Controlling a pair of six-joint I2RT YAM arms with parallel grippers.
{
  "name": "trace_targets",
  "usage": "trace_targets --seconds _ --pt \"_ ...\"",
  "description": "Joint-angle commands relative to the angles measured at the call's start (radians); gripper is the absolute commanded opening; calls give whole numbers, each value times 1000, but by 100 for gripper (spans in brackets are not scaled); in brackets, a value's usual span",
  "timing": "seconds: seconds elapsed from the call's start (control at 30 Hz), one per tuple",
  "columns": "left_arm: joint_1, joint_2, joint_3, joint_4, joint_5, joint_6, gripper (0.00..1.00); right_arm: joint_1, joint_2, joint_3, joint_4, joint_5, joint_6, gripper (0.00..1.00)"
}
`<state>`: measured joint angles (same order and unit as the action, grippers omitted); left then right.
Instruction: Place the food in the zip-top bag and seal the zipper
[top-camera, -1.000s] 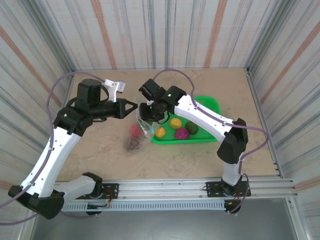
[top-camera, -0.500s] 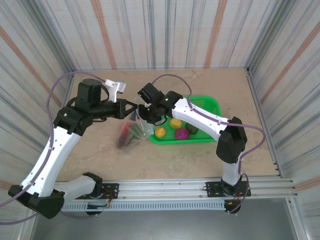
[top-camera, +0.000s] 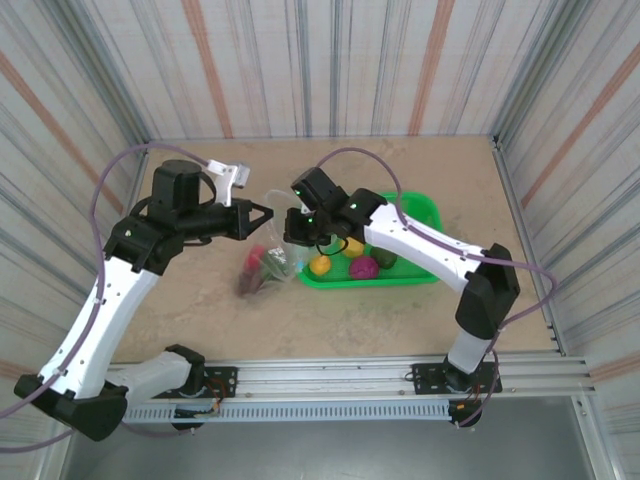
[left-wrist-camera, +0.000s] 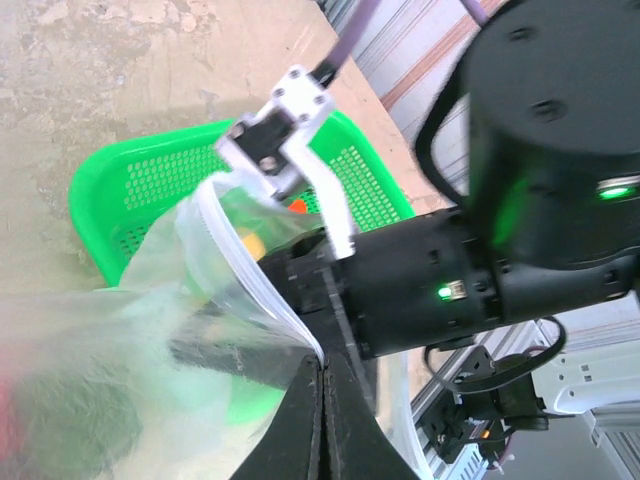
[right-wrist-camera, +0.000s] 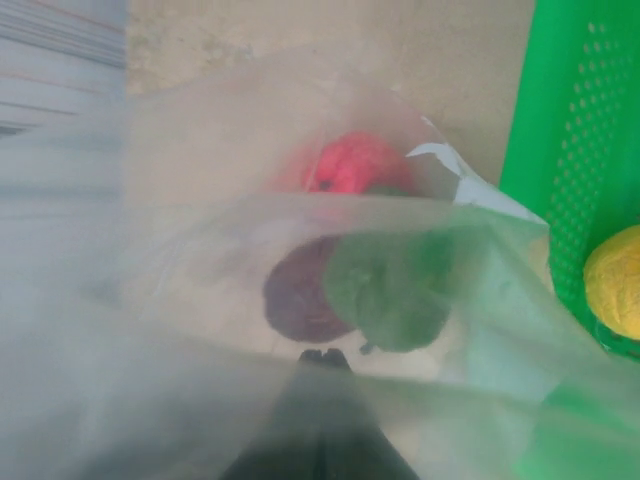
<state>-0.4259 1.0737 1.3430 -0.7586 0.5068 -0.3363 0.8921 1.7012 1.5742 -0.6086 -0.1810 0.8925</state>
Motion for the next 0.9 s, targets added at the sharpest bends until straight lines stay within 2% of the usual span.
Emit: trace_targets --seconds 0.0,0.07,0.27,0.4,0.5,0.6,0.67,0.73,0.77,0.83,0.87 --pt "-5 -24 -20 -11 -14 30 0 -14 -94 -41 112 -35 -44 0" --pt "-5 -30 -25 -13 -18 33 0 -22 -112 -16 102 -53 -77 0" --pt "-5 -38 -40 -16 -22 36 0 -38 -137 137 -126 53 -144 0" --pt "-5 -38 -45 -15 -24 37 0 -69 -205 95 -114 71 -161 0" --pt "-6 -44 -38 -22 -44 45 0 -122 -226 106 -189 52 -158 0" --pt "-5 -56 -23 -44 -90 63 0 -194 -281 42 -214 31 -181 0" --pt "-6 -68 -11 -67 -132 79 0 -235 -321 -9 -241 61 -199 0" --pt "-5 -78 -2 -89 -176 93 0 -260 -359 -63 -279 132 -232 7" --pt "-6 -83 3 -99 -190 101 0 -268 -372 -87 -294 157 -244 16" --pt "-5 -92 20 -119 -224 117 0 -290 -393 -144 -311 189 -261 43" --pt "-5 -95 29 -126 -237 123 0 -299 -398 -169 -314 196 -270 49"
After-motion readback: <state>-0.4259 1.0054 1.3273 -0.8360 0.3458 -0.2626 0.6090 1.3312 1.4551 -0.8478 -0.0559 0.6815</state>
